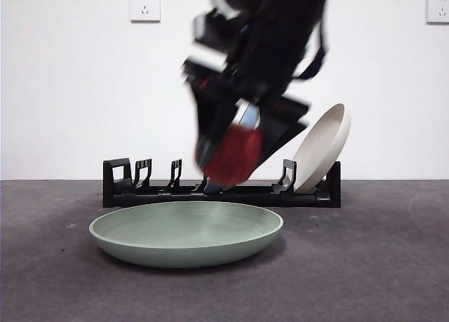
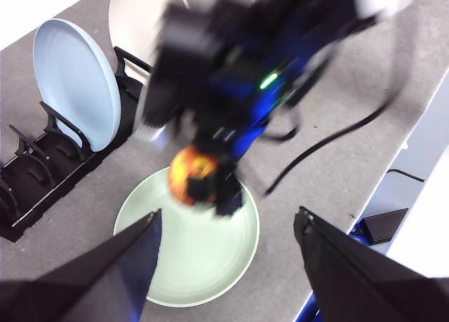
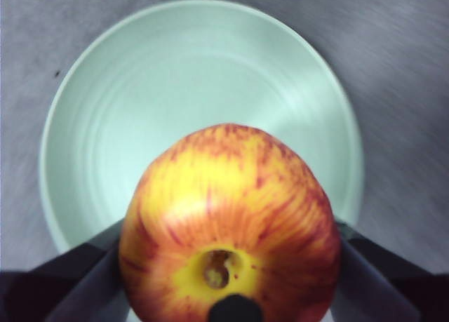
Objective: Take the green plate from the plate rack,put the plate on the table,take the apple from the table,put the apple in the plate
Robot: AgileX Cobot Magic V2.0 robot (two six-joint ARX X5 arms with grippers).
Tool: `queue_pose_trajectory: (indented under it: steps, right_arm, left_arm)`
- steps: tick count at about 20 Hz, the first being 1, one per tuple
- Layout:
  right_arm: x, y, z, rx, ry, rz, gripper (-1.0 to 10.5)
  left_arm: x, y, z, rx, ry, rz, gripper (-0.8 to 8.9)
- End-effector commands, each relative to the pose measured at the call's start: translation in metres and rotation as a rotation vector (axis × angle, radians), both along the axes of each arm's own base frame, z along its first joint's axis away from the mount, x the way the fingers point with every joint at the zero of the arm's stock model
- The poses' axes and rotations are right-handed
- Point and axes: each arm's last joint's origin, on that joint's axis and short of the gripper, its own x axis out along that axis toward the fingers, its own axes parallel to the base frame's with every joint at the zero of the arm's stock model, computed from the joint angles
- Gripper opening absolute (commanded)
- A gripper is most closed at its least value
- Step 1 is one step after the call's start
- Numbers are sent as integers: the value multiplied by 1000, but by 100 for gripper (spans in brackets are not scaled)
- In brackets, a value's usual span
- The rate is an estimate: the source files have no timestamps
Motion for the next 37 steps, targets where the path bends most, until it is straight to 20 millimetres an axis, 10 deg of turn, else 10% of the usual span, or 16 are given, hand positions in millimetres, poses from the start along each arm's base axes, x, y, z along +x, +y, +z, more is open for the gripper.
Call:
queue_pose_trajectory:
  steps: [1,10,15,24,30,37]
  right_arm:
    - [8,17,-21,-38,18,46,-17]
    - [2,43,-54,-97,31,117,2]
    - [1,46,-55,-89,24,110,612]
    - [0,45,-51,-84,24,105,641]
    - [-25,26,4,-79,23,119,640]
    - [-99,-44,106,-23,71,121,630]
  left_arm:
    - [-1,0,0,-7,3,0,322]
    - [-2,2,-2,19,18,1,322]
    - [-2,2,-3,33,27,1,322]
    - [-3,3,-4,45,33,2,322]
    - [-3,3,-4,49,35,3,322]
    - [-5,7,-9,103,68,2,315]
